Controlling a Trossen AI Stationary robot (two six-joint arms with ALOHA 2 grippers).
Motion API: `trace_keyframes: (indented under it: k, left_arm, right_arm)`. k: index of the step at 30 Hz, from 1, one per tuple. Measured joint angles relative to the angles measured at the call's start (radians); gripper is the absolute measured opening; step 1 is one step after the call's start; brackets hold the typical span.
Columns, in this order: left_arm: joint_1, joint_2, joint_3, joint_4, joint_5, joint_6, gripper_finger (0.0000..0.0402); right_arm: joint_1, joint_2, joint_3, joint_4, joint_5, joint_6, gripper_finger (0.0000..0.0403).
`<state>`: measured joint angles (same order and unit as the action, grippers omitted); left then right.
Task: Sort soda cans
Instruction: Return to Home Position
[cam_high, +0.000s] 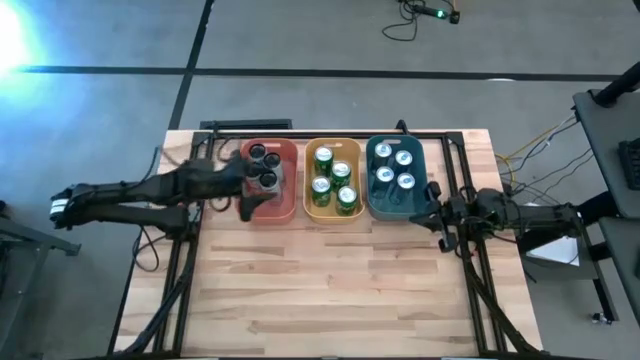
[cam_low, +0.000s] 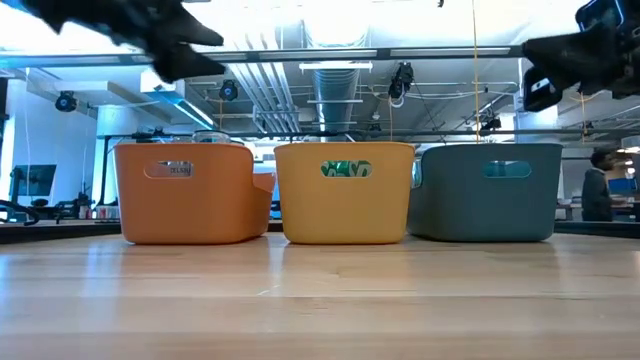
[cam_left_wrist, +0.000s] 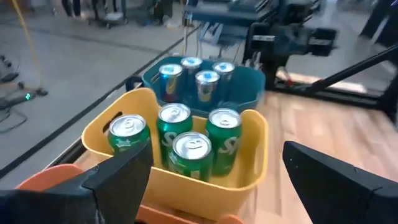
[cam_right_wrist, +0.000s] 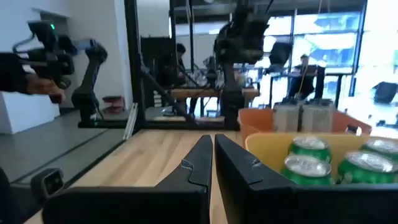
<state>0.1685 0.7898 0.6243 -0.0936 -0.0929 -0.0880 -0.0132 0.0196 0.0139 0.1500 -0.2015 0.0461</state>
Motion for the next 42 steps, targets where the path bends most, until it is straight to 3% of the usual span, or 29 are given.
trace_keyframes:
  k: [8,14,20,28,32,42]
  left_arm:
    - [-0.030,-0.353,-0.220,-0.007,0.015,-0.012,0.0345]
    - [-0.076,-0.590,-0.330,-0.039,-0.058,-0.069,0.0345]
    - [-0.134,-0.725,-0.453,-0.041,-0.081,-0.108,0.0345]
    - [-0.183,-0.789,-0.571,0.060,-0.090,-0.044,0.0345]
    - [-0.183,-0.741,-0.602,0.127,-0.076,-0.110,0.0345]
    - [-0.183,-0.648,-0.576,0.143,-0.076,-0.112,0.0345]
  right_arm:
    - [-0.001,0.016,-0.001,-0.109,0.167,0.010,0.0013]
    - [-0.001,0.023,0.000,-0.130,0.176,0.006,0.0013]
    - [-0.001,0.027,0.003,-0.134,0.178,0.006,0.0013]
    - [-0.001,0.027,0.006,-0.138,0.177,0.006,0.0013]
    - [-0.001,0.028,0.006,-0.138,0.177,0.006,0.0013]
    - [-0.001,0.028,0.007,-0.141,0.177,0.006,0.0013]
